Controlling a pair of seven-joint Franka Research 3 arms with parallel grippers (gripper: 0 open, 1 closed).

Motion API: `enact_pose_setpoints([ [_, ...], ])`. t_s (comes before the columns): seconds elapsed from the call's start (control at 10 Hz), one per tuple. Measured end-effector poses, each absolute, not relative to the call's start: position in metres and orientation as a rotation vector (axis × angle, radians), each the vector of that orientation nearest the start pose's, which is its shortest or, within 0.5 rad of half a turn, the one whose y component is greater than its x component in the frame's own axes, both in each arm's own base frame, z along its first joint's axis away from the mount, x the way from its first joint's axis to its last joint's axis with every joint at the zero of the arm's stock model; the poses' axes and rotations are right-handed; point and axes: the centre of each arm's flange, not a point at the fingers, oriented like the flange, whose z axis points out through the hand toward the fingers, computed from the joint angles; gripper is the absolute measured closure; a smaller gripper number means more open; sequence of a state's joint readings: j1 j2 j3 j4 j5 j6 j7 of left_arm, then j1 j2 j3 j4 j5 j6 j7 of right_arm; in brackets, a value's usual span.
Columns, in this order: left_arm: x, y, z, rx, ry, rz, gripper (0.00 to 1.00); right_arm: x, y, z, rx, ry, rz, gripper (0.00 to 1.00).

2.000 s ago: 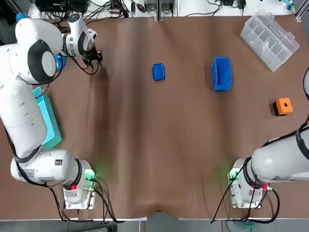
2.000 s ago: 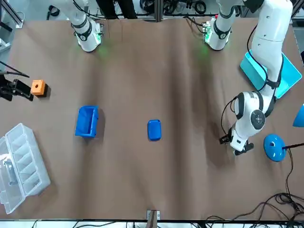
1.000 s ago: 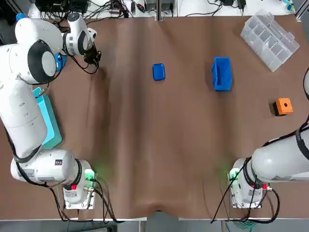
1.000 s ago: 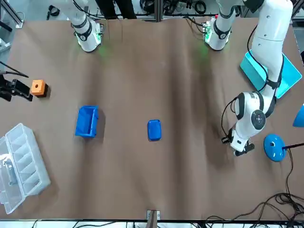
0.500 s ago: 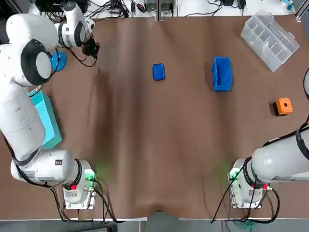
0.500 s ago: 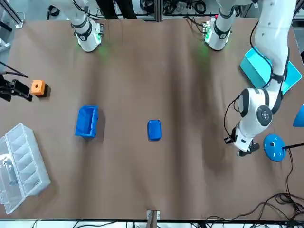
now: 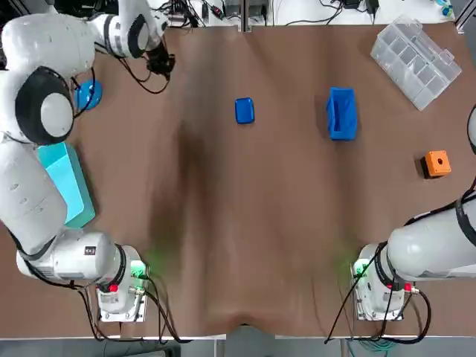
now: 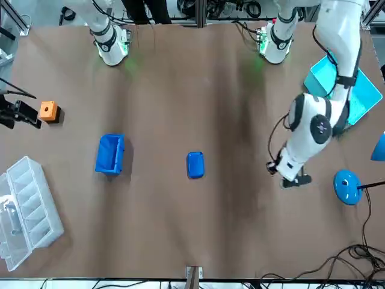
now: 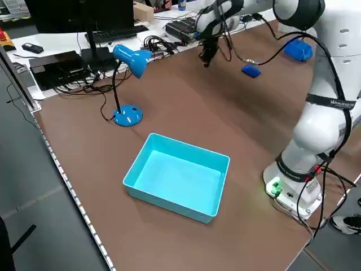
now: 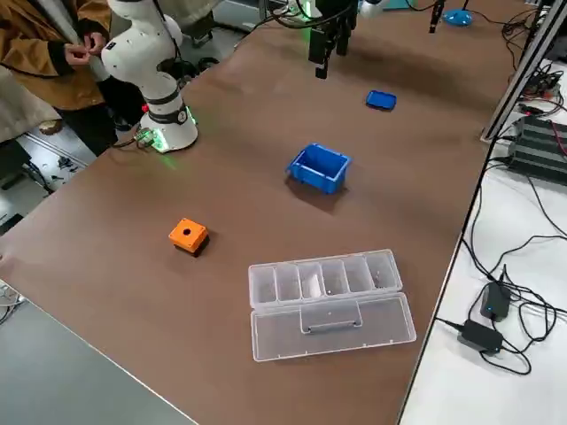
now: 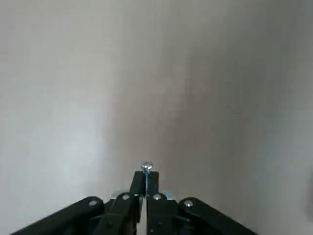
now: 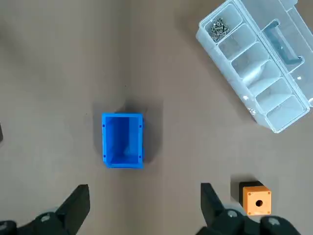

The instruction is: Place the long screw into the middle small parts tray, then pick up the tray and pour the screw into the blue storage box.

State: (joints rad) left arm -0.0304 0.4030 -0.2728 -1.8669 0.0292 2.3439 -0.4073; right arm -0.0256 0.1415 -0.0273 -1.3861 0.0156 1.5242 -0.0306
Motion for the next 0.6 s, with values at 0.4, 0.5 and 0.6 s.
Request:
enact_pose_setpoints([
  [0.4, 0.59, -0.293, 0.371, -3.339, -0.195, -0.079, 0.94, 0.593, -0.028, 0.626, -3.129, 0.033, 0.004, 0.0],
  [0.5, 0.58, -0.317, 0.378, -3.362, -0.178, -0.068, 0.94, 0.593, -0.028, 0.626, -3.129, 0.033, 0.004, 0.0],
  [0.6, 0.574, -0.339, 0.374, -3.388, -0.139, -0.032, 0.94, 0.593, -0.028, 0.626, -3.129, 0.033, 0.004, 0.0],
])
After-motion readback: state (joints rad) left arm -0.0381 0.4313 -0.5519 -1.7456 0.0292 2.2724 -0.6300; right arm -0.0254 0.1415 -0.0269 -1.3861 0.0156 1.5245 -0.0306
